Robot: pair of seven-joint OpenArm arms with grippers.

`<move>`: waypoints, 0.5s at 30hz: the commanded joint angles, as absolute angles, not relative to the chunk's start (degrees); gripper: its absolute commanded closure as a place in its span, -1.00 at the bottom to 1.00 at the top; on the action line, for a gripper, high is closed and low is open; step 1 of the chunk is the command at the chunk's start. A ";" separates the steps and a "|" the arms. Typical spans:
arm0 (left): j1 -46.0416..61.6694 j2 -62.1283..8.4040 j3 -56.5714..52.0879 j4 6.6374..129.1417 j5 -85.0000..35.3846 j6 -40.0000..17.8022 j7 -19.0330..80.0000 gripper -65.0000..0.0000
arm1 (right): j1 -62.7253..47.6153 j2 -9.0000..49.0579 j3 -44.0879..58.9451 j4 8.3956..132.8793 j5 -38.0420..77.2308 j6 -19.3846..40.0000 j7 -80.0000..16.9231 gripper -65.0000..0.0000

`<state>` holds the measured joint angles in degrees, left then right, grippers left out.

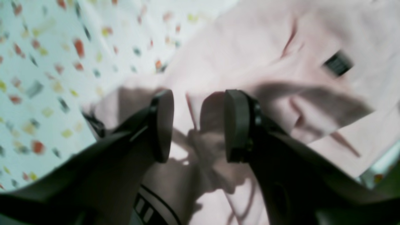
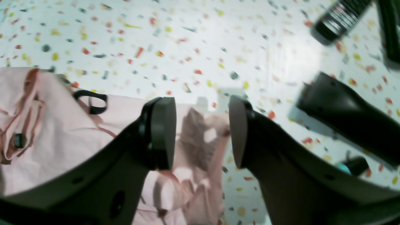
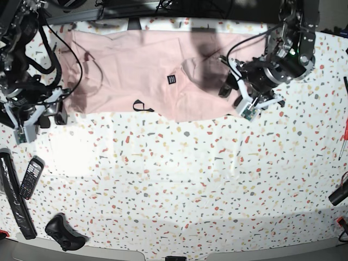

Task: Fold the T-shirt properly
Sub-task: 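Release the folded end and raise the left gripper away from the shirt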

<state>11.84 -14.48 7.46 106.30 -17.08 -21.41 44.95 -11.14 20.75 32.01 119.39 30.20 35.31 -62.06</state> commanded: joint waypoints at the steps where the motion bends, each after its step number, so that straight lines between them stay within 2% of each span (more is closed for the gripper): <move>1: 11.40 -14.81 7.22 106.28 -17.63 -21.50 43.35 0.23 | -10.66 21.45 33.10 120.07 32.10 35.14 -61.04 0.18; 8: 11.42 -14.79 7.22 101.06 -18.70 -23.42 41.06 0.24 | -10.66 21.45 34.54 120.07 35.44 35.16 -61.43 0.18; 10: 11.57 -14.81 7.22 100.79 -19.16 -25.26 40.71 0.42 | -10.63 21.45 34.54 120.07 35.79 35.18 -61.41 0.18; 13: 11.57 -14.81 7.22 100.86 -25.82 -32.03 41.12 1.00 | -10.63 21.45 34.54 120.07 35.79 35.18 -61.36 0.18; 15: 11.57 -14.81 7.22 100.92 -32.95 -36.71 42.87 1.00 | -10.66 21.45 34.54 120.07 35.79 35.20 -61.39 0.18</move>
<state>11.88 -14.72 7.33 99.83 -32.32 -36.62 44.18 -11.14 20.62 34.17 119.39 34.89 35.18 -62.43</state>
